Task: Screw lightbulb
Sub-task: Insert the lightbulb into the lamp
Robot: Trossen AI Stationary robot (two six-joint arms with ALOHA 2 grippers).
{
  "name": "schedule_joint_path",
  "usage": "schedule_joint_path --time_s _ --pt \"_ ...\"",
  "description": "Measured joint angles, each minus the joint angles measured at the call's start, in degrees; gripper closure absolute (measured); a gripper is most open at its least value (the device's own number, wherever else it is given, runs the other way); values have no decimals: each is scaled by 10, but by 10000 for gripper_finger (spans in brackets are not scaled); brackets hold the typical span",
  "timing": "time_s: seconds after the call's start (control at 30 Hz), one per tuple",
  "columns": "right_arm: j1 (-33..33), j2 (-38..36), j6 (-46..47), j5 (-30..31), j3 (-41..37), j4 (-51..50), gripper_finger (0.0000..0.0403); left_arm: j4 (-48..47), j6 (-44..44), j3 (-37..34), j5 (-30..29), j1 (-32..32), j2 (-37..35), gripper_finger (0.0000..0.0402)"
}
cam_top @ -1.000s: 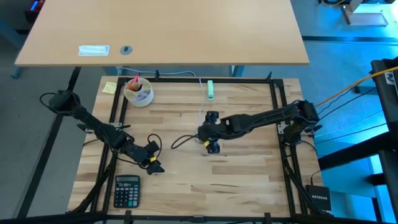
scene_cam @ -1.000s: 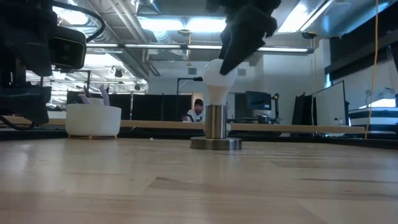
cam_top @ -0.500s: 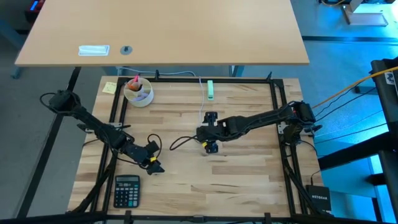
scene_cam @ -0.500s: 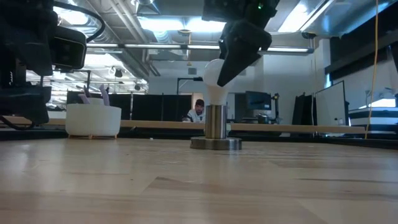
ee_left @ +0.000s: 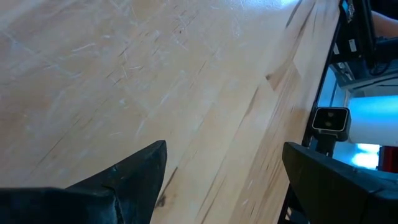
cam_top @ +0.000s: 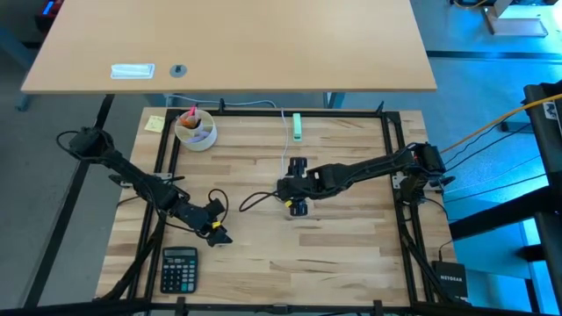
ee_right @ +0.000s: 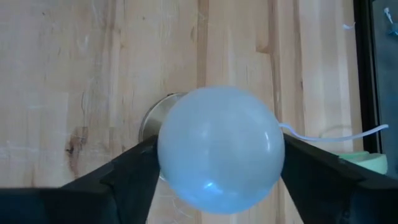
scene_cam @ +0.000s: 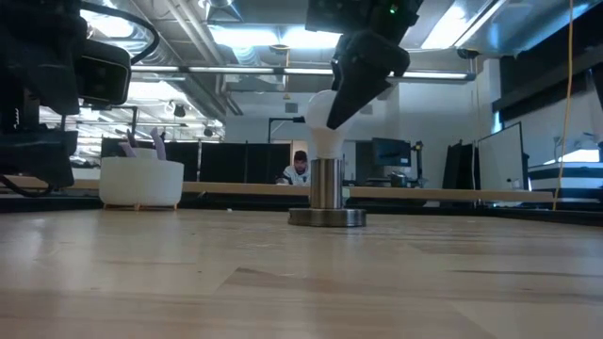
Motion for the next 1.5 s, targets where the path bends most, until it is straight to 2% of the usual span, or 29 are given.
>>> schedule_joint_path --time_s 0.2,0.37,0.63,0.87,1.23,1.5 --pt "0 0 36 -5 0 0 115 0 0 0 0 0 0 92" --pt "-4 0 79 -45 22 -15 100 0 0 0 0 0 0 92" --pt "-45 0 165 -111 73 -60 111 0 2 0 0 0 0 92" --pt "-62 0 192 -134 85 -61 106 0 5 0 0 0 0 92" --pt "-62 0 189 -135 73 -74 105 -2 15 0 0 0 0 92" --pt "-64 0 190 -116 40 -41 105 -13 8 0 0 0 0 92"
